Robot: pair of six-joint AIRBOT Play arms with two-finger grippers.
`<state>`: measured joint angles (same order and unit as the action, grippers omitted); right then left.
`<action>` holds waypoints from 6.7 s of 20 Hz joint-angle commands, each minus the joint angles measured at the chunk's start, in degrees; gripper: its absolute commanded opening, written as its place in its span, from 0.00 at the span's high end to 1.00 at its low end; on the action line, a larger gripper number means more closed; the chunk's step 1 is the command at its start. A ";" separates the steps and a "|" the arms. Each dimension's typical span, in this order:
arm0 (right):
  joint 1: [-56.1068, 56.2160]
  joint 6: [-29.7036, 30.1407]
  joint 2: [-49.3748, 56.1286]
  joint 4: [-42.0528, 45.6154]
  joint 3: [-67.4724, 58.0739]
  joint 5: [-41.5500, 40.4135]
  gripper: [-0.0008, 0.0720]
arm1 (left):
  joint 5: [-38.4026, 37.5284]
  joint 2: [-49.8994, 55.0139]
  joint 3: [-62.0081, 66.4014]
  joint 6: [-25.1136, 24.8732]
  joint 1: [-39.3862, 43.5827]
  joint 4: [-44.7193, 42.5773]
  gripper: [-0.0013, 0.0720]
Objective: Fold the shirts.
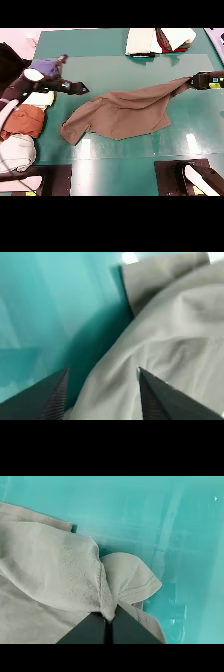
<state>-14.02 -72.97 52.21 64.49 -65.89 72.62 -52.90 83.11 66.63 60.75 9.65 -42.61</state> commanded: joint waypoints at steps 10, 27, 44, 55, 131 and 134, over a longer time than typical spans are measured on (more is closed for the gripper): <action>0.02 -1.11 -0.07 -0.04 -1.97 -2.05 0.97 | -1.40 10.58 8.94 -3.61 7.08 -2.25 0.95; -0.13 -4.28 0.31 0.33 -53.29 7.04 0.97 | -13.29 -35.98 34.56 0.22 1.07 -8.20 0.95; 10.32 -7.67 38.73 -0.20 -37.18 -2.12 0.50 | 0.79 -5.51 -1.33 2.97 0.09 -10.51 0.30; -3.58 -4.37 23.39 0.00 -3.67 7.93 0.46 | -17.00 -5.81 -5.92 9.75 -18.01 -13.97 0.30; 14.08 -10.01 46.51 16.63 -46.88 11.41 0.52 | -6.54 4.48 18.64 18.36 -6.05 -32.13 0.30; 10.38 -8.15 46.12 8.39 -49.96 13.46 0.52 | -13.70 3.65 22.82 18.71 -9.84 -32.06 0.26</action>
<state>-1.06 -82.76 96.55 80.14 -112.53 84.68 -63.77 86.06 87.31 79.37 2.09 -74.50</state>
